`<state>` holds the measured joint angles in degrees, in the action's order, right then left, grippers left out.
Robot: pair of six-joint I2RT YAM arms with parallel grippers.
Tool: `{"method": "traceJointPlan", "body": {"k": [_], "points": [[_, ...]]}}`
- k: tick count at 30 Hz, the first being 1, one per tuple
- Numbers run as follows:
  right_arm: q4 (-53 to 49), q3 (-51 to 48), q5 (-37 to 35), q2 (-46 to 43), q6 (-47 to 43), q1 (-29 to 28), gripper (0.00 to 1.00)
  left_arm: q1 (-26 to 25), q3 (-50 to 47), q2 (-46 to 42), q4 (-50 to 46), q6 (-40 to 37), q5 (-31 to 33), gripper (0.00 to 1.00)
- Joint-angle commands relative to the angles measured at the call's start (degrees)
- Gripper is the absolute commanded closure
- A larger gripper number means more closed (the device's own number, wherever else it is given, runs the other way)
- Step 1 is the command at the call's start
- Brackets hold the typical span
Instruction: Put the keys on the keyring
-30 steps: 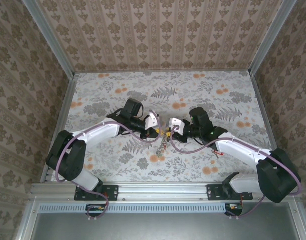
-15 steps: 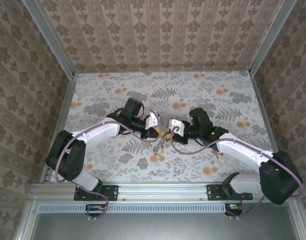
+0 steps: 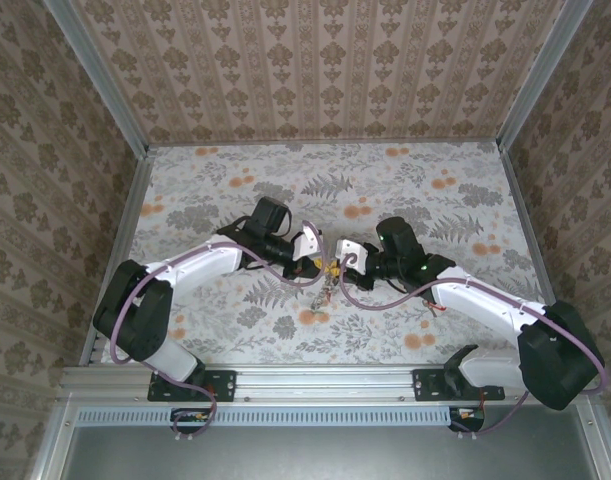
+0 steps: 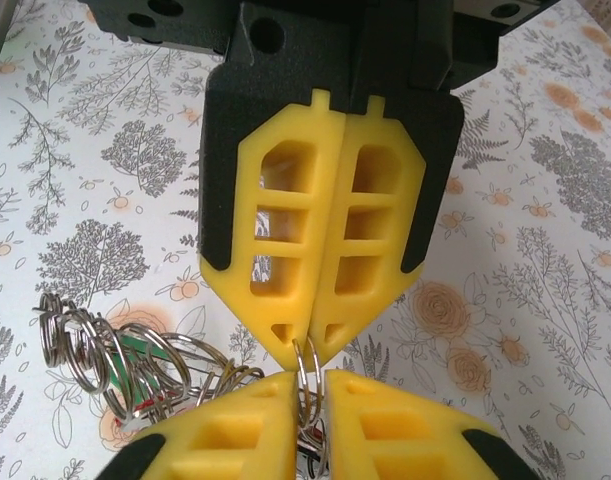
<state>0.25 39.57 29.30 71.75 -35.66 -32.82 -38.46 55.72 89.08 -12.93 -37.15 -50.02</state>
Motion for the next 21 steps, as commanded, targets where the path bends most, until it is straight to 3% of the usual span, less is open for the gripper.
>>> {"method": "traceJointPlan", "body": {"k": [1, 4, 6, 13, 21], "points": [[-1.97, 1.38, -0.93, 0.91, -0.88, -0.54, 0.93, -0.41, 2.38, 0.17, -1.31, -1.22, -1.31, 1.00], [-0.39, 0.70, -1.61, 0.94, -0.66, -0.53, 1.00, -0.48, 1.46, -0.33, -0.27, -1.06, -0.64, 0.99], [2.48, -0.64, -1.52, 0.68, 0.05, -0.49, 1.00, -0.09, -0.17, -0.74, 2.00, -0.26, -0.65, 0.88], [16.99, -6.25, 2.39, 1.16, 7.26, 1.18, 1.00, 2.48, -5.35, -1.32, 10.20, 3.43, -1.85, 0.84], [30.17, -10.93, 3.47, 2.48, 15.01, 2.23, 1.00, 3.30, -4.75, 0.64, 11.42, 4.32, -5.64, 0.82]]}}
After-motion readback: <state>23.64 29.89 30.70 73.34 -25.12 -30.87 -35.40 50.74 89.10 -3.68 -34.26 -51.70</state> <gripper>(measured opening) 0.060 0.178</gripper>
